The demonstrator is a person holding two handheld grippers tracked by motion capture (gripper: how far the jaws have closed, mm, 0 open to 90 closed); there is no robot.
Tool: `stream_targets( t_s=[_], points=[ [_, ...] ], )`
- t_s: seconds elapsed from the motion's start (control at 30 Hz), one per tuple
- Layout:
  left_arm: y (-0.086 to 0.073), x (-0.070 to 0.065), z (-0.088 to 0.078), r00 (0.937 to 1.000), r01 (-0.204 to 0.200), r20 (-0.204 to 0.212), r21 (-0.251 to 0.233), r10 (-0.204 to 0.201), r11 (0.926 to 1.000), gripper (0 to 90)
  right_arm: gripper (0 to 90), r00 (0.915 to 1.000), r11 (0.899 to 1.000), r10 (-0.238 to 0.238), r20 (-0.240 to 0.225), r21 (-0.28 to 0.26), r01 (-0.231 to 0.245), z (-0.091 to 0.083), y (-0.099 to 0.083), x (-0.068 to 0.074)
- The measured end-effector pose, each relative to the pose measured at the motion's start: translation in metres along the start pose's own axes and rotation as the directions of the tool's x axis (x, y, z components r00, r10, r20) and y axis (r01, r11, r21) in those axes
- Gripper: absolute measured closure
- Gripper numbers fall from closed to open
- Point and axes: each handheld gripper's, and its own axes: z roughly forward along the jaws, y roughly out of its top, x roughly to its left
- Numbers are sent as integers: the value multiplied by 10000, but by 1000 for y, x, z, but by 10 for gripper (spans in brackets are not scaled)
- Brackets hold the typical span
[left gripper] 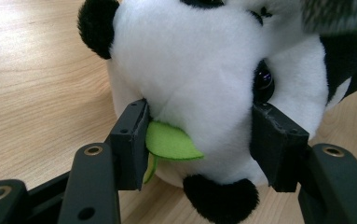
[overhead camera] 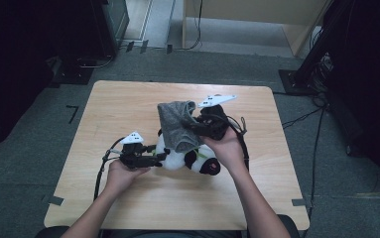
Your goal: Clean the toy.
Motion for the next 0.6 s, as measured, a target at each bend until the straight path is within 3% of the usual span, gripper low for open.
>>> stream_targets(
  t_s=[0.13, 0.17, 0.2, 0.27, 0.3, 0.33, 0.6],
  points=[
    [-3, -3, -1, 9997, -201, -127, -41, 200, 9998, 425, 773, 9994, 9974, -5, -354, 715, 30, 36, -4, 4],
    [-3, -3, -1, 9997, -201, -127, -41, 200, 9998, 425, 773, 9994, 9974, -5, -354, 715, 30, 36, -4, 4],
    [-3, -4, -1, 9997, -212, -149, -67, 211, 9998, 425, 772, 9989, 9937, 106, -455, 1122, -54, 53, -10, 4],
    [-4, -4, -1, 9997, -214, -151, -62, 213, 9998, 425, 772, 9985, 9923, 159, -531, 1233, -92, 61, -13, 4],
    [-4, -4, -1, 9994, -276, -212, 47, 277, 9996, 424, 763, 9984, 9846, 176, -529, 1748, -81, 75, -20, 4],
    [-5, -3, -1, 9994, -277, -189, 13, 277, 9996, 422, 761, 9985, 9837, 113, -543, 1799, -14, 79, -23, 4],
    [-5, -2, 0, 9999, -120, -66, 16, 120, 9999, 434, 761, 9990, 9829, 136, -424, 1840, -55, 73, -26, -4]
  ],
)
